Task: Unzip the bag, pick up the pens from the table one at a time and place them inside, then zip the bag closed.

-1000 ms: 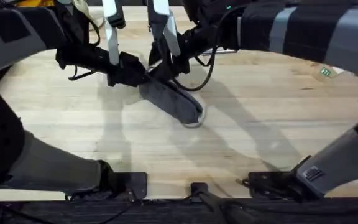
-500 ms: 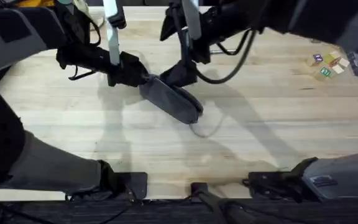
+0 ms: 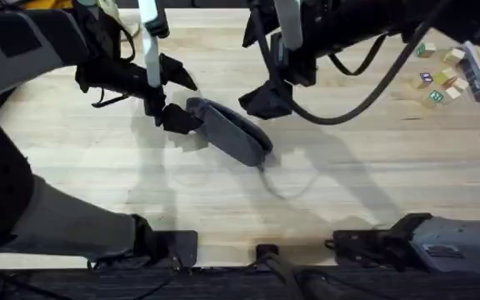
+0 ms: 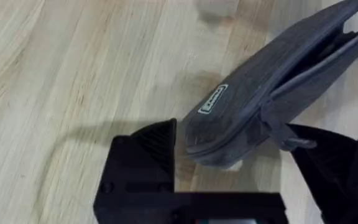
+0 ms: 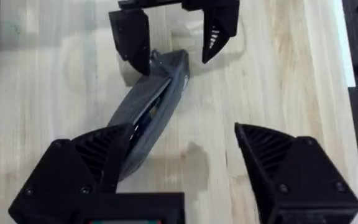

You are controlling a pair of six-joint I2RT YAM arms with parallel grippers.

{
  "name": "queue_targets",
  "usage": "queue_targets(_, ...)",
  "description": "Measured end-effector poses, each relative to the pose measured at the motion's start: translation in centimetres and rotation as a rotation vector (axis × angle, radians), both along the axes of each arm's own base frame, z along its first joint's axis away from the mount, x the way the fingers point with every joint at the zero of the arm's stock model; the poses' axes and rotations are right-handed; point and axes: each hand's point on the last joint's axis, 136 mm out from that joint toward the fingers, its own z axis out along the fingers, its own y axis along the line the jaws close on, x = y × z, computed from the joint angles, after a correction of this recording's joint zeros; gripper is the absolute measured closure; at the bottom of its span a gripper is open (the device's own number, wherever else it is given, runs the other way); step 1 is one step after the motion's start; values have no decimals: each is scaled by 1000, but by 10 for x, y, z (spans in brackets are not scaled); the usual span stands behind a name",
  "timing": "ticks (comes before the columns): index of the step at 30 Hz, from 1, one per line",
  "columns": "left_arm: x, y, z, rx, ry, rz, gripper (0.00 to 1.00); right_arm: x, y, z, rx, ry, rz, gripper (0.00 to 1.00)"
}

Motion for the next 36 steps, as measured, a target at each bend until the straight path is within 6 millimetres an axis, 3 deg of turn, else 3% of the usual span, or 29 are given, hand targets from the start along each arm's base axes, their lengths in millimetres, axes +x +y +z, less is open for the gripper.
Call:
queue_targets(8, -6, 2, -3, 19, 36, 1, 7, -12, 7, 3, 2, 19, 1, 5)
queue_targets(14, -24, 6, -2, 66, 90, -10, 6, -14, 7, 6, 42, 130, -151, 5)
queue_targets(15, -27, 7, 3, 76, 79, -17, 6, -13, 6, 6, 53, 167, -200, 5)
queue_targets(16, -36, 7, 26, 94, 17, -26, 6, -11, 5, 5, 94, 280, -337, 5)
queue_targets(22, -53, 17, 83, 131, -169, 14, 6, -11, 3, 4, 180, 516, -594, 5)
queue_targets(28, -67, 33, 125, 182, -343, 102, 7, -12, 3, 4, 227, 635, -720, 5)
queue_targets(32, -77, 40, 141, 210, -415, 145, 7, -12, 3, 4, 237, 659, -746, 6)
queue_targets(34, -81, 41, 145, 217, -431, 157, 8, -12, 3, 4, 240, 665, -752, 121)
queue_targets(36, -85, 41, 147, 219, -434, 160, 8, -11, 3, 4, 241, 666, -754, 392)
